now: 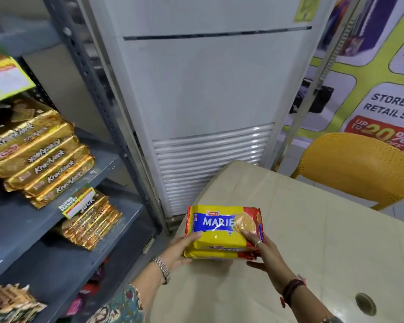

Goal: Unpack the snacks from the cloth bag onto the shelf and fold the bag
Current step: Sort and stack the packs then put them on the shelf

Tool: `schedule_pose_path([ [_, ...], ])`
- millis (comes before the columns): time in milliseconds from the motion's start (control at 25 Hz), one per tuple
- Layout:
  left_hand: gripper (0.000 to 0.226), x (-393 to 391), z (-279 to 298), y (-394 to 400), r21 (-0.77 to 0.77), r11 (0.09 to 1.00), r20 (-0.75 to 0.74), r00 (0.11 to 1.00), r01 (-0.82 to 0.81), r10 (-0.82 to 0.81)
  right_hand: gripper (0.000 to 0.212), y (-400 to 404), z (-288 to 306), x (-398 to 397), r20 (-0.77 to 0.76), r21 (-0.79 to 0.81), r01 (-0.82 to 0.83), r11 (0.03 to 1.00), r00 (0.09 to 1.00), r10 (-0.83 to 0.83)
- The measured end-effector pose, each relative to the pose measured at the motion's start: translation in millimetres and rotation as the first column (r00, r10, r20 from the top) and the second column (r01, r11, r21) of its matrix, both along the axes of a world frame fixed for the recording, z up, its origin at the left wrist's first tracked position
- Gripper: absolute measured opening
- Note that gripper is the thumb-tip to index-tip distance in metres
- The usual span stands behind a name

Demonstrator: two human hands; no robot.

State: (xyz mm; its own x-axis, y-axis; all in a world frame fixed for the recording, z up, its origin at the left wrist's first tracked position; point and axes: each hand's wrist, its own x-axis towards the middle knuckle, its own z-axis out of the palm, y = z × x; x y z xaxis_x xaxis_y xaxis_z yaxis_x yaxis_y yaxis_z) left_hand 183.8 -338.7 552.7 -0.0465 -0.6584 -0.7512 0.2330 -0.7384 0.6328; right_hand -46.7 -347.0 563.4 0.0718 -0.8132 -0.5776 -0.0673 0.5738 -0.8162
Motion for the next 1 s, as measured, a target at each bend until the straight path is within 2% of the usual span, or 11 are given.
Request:
schedule_pose_path([
  [80, 0.120, 23, 31, 6, -0.035, 0.999, -0.003, 1.000, -0.004, 0.004, 0.072, -5, 33, 17, -0.005, -0.060, -0.082, 0.995, 0.997, 0.082],
  [280, 0.100, 88, 144, 25, -0.206, 0.978, 0.080, 0.996, -0.012, 0.029, 0.068, -26, 146, 78, -0.032, -0.179, -0.257, 0.950, 0.966, 0.255],
  [440, 0.054, 139, 247, 37, -0.335, 0.939, 0.125, 0.984, -0.080, 0.128, 0.057, -42, 247, 137, -0.016, -0.334, -0.383, 0.861, 0.916, 0.401],
  [480, 0.052, 153, 271, 41, -0.366, 0.925, 0.141, 0.977, -0.097, 0.158, 0.067, -41, 271, 153, 0.006, -0.379, -0.422, 0.824, 0.889, 0.458],
  [560, 0.061, 180, 315, 49, -0.414, 0.900, 0.179, 0.958, -0.132, 0.223, 0.113, -53, 304, 181, 0.004, -0.472, -0.497, 0.728, 0.825, 0.566],
  [600, 0.064, 190, 334, 52, -0.433, 0.890, 0.191, 0.951, -0.139, 0.242, 0.123, -62, 321, 195, 0.002, -0.508, -0.488, 0.710, 0.823, 0.568],
  [640, 0.066, 202, 354, 56, -0.454, 0.880, 0.204, 0.944, -0.142, 0.258, 0.108, -68, 345, 218, -0.023, -0.479, -0.514, 0.711, 0.817, 0.576],
  [720, 0.073, 229, 391, 64, -0.490, 0.857, 0.228, 0.926, -0.157, 0.300, 0.054, -81, 387, 259, -0.064, -0.535, -0.518, 0.667, 0.812, 0.580],
  [760, 0.080, 245, 409, 67, -0.501, 0.848, 0.242, 0.913, -0.171, 0.327, 0.041, -88, 404, 279, -0.079, -0.551, -0.536, 0.640, 0.797, 0.599],
  [840, 0.087, 278, 439, 70, -0.522, 0.834, 0.286, 0.885, -0.177, 0.367, 0.038, -95, 435, 315, -0.080, -0.583, -0.580, 0.569, 0.738, 0.670],
  [1000, 0.067, 334, 482, 65, -0.550, 0.820, 0.385, 0.822, -0.161, 0.419, 0.043, -106, 475, 391, -0.054, -0.603, -0.597, 0.529, 0.692, 0.720],
])
